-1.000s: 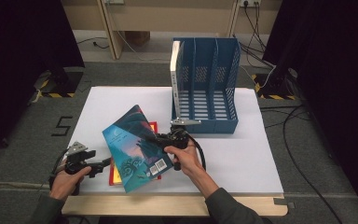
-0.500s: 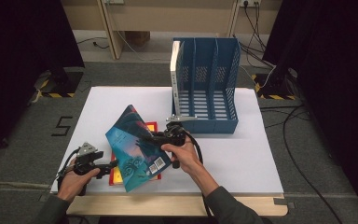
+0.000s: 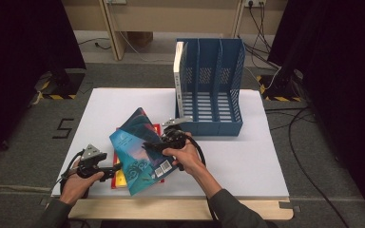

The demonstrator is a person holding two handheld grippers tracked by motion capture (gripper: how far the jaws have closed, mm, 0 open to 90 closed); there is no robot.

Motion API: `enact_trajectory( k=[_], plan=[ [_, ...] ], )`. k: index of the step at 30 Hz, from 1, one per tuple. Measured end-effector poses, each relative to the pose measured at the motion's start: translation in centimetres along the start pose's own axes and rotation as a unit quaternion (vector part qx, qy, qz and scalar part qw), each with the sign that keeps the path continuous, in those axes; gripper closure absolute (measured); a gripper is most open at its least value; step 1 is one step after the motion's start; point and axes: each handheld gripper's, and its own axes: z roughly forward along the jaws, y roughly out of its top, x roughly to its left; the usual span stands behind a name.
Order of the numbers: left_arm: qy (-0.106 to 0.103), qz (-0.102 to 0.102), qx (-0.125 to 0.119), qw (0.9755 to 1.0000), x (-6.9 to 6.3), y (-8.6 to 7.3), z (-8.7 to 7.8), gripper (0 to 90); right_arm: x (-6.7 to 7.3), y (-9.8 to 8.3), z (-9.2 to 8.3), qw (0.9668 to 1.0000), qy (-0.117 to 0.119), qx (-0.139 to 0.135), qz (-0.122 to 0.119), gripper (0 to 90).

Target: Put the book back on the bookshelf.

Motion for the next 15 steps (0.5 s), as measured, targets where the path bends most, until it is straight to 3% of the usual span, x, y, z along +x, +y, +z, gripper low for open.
enact_trajectory(
  k=[4,10,15],
  plan=[
    [0.000,0.000,0.002,1.0000,0.1,0.0,0.0,19.8,-0.6,-0.2,0.1,0.9999,0.011,-0.004,0.012,63.1],
    [0.000,-0.005,-0.006,1.0000,0.2,0.0,-0.1,17.5,-0.6,-0.5,-0.2,0.9997,0.012,-0.019,0.010,65.2],
    [-0.008,-0.044,-0.029,0.9986,1.3,-0.2,-0.4,15.5,-0.6,-1.0,-0.4,0.9981,0.023,-0.050,0.028,65.9]
  ],
)
